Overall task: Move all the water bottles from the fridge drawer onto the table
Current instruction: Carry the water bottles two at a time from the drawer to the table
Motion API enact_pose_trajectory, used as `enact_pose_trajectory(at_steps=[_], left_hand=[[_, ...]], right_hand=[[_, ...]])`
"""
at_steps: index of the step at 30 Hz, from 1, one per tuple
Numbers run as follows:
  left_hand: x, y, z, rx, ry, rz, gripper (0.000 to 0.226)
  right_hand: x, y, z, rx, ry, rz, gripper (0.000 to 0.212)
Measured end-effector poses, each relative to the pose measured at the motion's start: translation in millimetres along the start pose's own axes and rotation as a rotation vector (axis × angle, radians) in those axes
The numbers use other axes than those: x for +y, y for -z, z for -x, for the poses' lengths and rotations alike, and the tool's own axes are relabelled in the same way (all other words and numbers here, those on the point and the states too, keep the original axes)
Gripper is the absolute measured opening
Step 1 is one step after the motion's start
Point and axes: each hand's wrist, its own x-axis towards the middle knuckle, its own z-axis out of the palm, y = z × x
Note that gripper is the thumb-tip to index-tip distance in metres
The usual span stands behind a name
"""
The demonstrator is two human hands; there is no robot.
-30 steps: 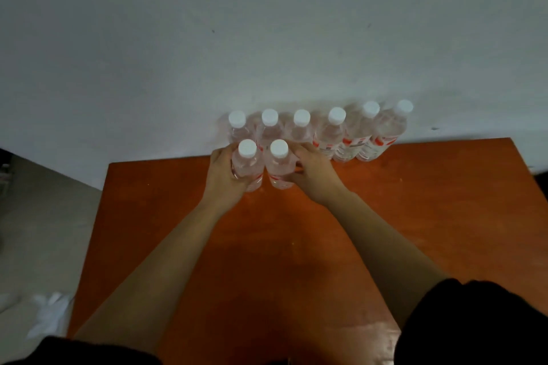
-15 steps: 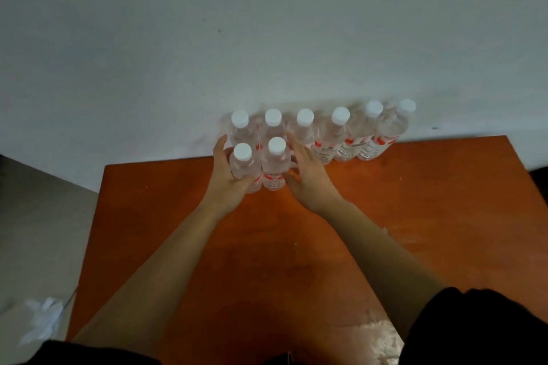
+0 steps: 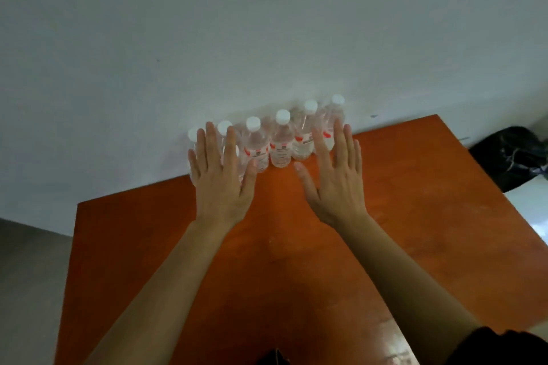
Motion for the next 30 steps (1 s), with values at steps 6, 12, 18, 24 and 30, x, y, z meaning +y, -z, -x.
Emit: enact_pose_trajectory(at_steps=[6, 12, 18, 24, 30], left_hand=[[130, 11, 24, -0.024, -0.222, 0.032, 0.071], [314, 17, 109, -0.024, -0.514, 0.097, 0.074], [516, 16, 259, -0.057, -0.821, 0.220, 0.072], [673, 12, 394, -0.129, -1.069, 0.350, 0.071], [804, -19, 507, -0.253, -1.337, 0.493, 0.074]], right_hand=[[80, 109, 70, 0.218, -0.209, 0.197, 0.075], [181, 240, 218, 0.409, -0.443, 0.334, 0.079], [267, 379, 423, 0.564, -0.649, 0.498, 0.083], [322, 483, 595, 0.698, -0.889, 0.627, 0.091], [384, 534, 721, 0.725, -1.131, 0.736, 0.089]])
